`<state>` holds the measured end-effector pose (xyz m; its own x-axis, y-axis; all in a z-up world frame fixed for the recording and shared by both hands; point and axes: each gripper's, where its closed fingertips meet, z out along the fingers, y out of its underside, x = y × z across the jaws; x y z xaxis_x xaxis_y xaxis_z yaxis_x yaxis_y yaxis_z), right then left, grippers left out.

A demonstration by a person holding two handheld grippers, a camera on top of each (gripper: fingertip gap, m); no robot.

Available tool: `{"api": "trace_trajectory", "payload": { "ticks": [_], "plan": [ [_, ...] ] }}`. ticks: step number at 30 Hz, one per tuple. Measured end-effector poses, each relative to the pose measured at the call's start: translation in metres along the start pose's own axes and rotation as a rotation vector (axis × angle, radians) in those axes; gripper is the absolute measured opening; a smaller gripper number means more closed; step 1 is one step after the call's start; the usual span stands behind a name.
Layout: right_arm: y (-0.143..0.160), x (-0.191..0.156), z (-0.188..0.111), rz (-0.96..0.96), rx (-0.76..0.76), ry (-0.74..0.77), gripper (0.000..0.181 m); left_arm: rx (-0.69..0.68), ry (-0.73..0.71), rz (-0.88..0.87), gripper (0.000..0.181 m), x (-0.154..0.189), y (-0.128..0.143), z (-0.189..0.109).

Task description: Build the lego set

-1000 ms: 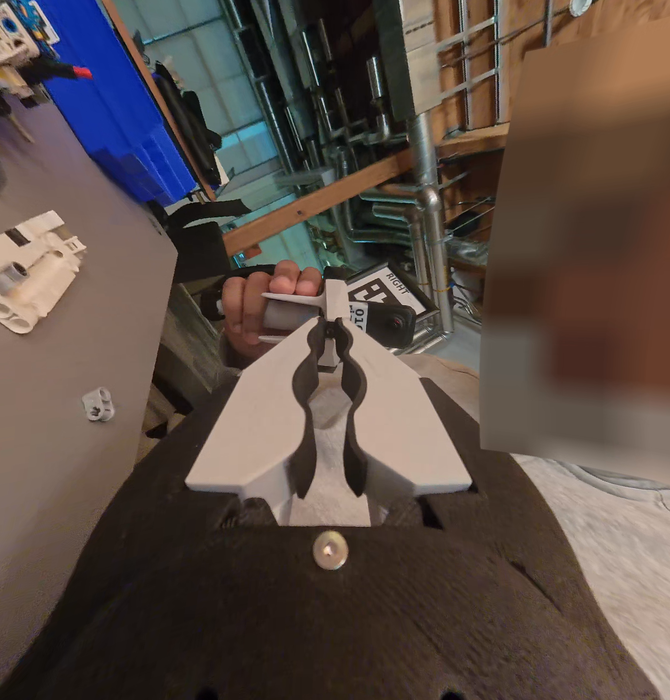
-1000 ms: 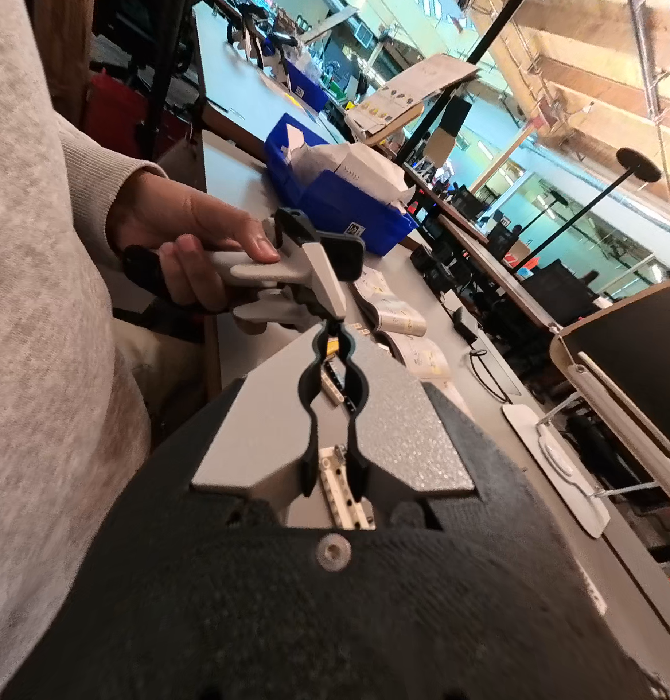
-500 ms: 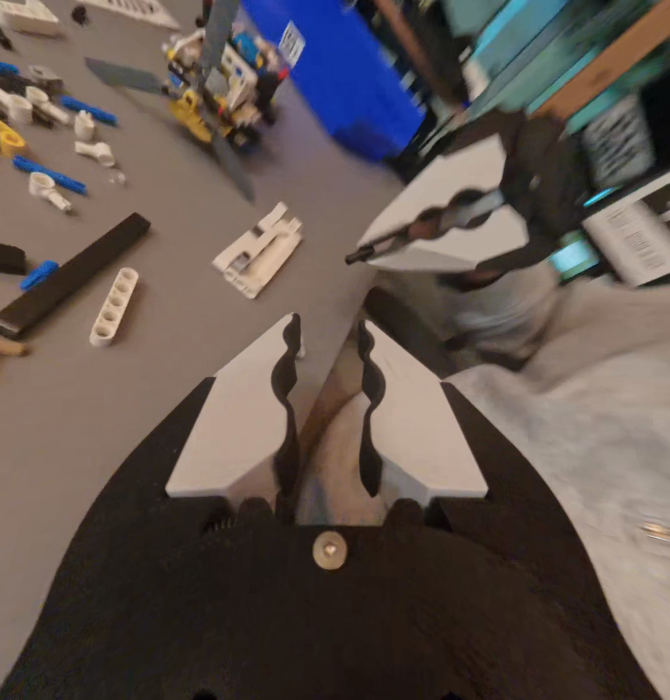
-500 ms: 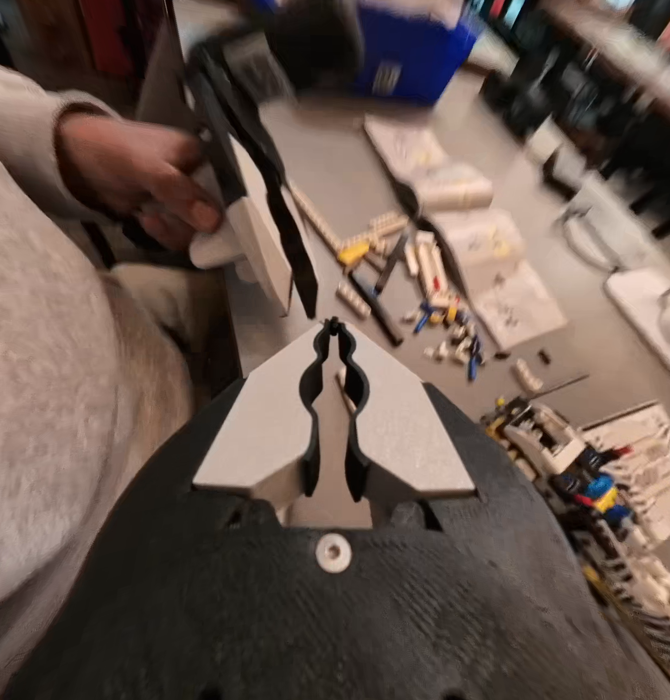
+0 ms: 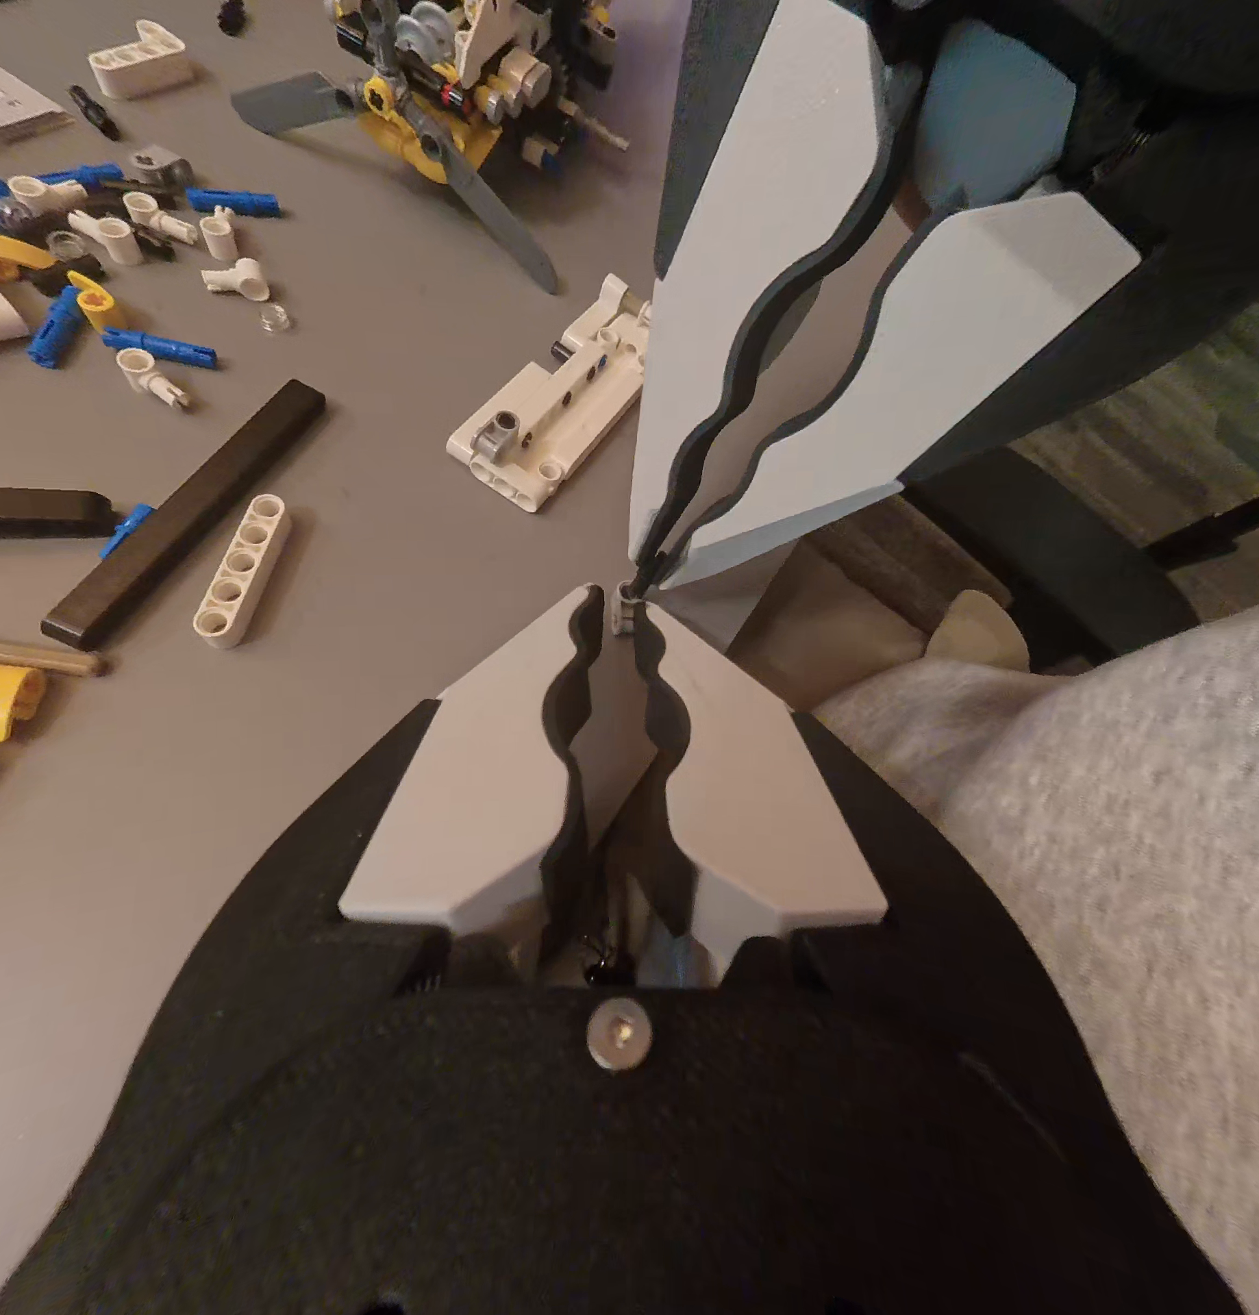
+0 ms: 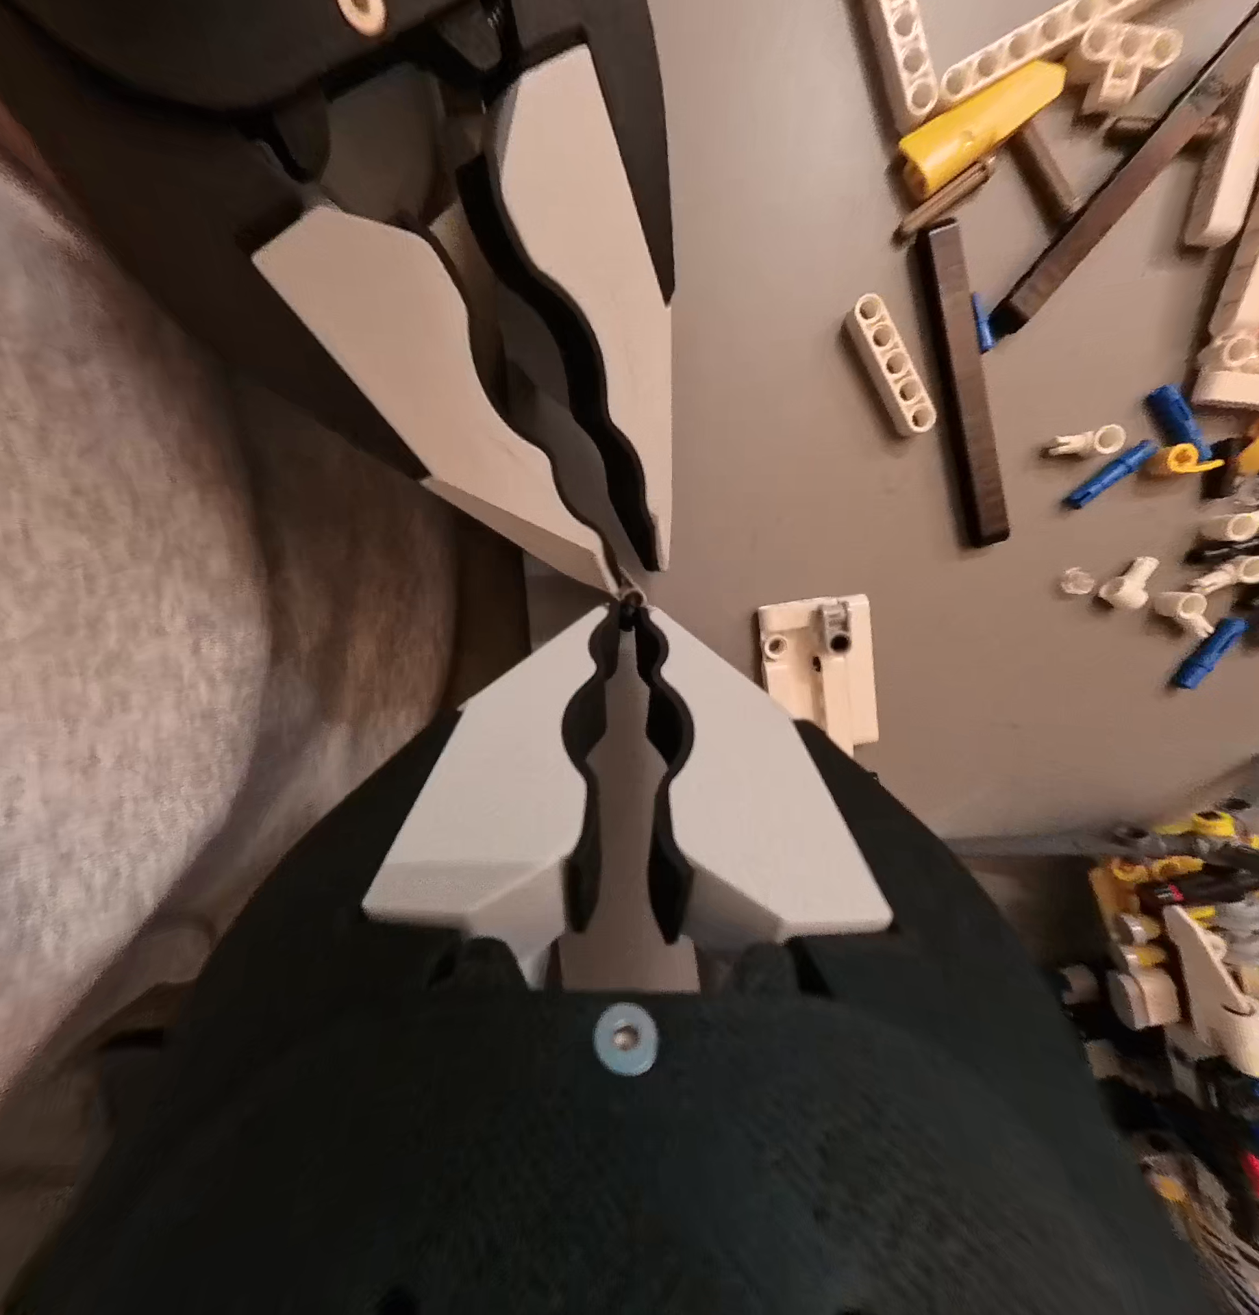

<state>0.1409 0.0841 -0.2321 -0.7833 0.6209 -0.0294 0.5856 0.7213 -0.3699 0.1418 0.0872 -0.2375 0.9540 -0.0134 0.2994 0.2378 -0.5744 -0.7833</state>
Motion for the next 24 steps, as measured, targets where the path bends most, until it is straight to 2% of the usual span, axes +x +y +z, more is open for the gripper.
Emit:
{"api": "trace_trajectory", "payload": {
  "ticks": [7,24],
  "plan": [
    [0.0004,0.0013,0.0003,-0.001,-0.063,-0.026,0.003,0.018,0.059,-0.024,0.008,0.0033,-0.0012,-0.0019],
    [-0.0004,0.0008,0.002,-0.005,-0.105,-0.037,0.003,0.038,0.096,-0.04,0.008,0.0043,-0.0028,-0.0038]
  ]
}}
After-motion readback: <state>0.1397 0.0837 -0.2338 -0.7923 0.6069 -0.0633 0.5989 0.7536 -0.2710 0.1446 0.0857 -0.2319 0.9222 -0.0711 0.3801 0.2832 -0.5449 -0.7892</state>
